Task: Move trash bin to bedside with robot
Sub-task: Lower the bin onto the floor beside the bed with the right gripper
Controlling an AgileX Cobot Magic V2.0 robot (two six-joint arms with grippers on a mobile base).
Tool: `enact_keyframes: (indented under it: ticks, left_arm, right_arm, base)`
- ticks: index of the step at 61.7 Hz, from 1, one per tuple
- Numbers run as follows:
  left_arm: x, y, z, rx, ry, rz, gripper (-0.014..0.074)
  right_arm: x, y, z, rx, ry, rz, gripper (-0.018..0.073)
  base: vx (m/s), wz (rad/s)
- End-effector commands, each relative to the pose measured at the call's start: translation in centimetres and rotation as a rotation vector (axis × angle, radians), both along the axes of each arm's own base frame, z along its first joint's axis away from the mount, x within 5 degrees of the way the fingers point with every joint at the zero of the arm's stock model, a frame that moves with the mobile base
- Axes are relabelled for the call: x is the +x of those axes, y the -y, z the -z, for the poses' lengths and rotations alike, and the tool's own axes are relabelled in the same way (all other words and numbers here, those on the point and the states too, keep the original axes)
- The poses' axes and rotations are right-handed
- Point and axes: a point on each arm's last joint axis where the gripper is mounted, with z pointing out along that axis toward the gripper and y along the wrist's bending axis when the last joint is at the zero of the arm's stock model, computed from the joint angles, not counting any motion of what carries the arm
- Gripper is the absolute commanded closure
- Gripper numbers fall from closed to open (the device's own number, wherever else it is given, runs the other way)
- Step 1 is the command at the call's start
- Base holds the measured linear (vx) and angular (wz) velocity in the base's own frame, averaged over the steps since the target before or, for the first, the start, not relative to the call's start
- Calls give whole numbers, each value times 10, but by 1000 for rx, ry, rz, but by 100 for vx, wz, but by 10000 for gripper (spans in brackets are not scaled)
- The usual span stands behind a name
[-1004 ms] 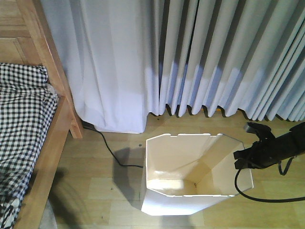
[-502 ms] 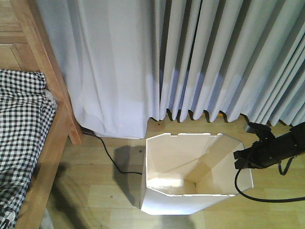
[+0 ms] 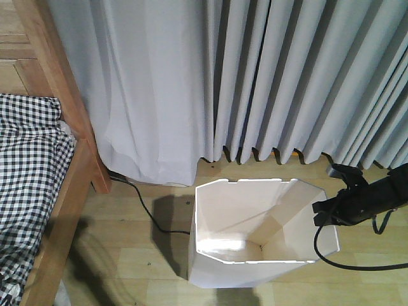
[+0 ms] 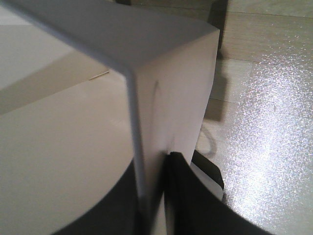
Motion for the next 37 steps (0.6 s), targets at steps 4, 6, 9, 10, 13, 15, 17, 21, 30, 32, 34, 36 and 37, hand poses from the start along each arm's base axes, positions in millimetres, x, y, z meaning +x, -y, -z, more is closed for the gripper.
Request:
enact_keyframes:
  ticks: [4,6,9,10,13,15,17,21,30,32,34,36,37]
  left_arm:
    - [1,0,-1,-11,64,3,602]
    - [1,0,-1,-11,64,3,602]
    - [1,0,-1,-11,64,3,602]
    - [1,0,-1,-11,64,3,602]
    - [1,0,-1,-11,64,3,602]
    - [1,0,-1,-11,64,3,602]
    - [1,0,-1,-11,64,3,602]
    - [1,0,-1,-11,64,3,602]
    - [1,0,-1,-11,64,3,602]
    - [1,0,-1,-11,64,3,602]
    - [1,0,-1,-11,64,3,602]
    - [1,0,-1,-11,64,3,602]
    - [1,0,-1,-11,64,3,602]
  right_arm:
    - [9,-11,-33,173,46,2,564]
    - [9,-11,-33,173,46,2,564]
    - [9,-11,-33,173,46,2,564]
    - [9,-11,-33,173,46,2,564]
    - [9,-11,-33,173,46,2,564]
    - [9,-11,-33,173,46,2,564]
    - [9,-11,-33,173,46,2,564]
    - [9,-11,-33,173,46,2,564]
    - [12,-12,-33,177,56,41,564]
    - [12,-12,-33,184,55,45,564]
    - [13,-12,-32,187,55,39,564]
    - [14,-12,-30,176,58,29,562]
    - [15,-11,-30,171,60,28,562]
  base:
    - [0,0]
    - [0,-1]
    - [0,-1]
    - [0,-1]
    - [0,-1]
    - [0,-1]
    - [0,-1]
    - [0,-1]
    - [0,0]
    - [0,0]
    - [0,0]
    - [0,0]
    - [0,0]
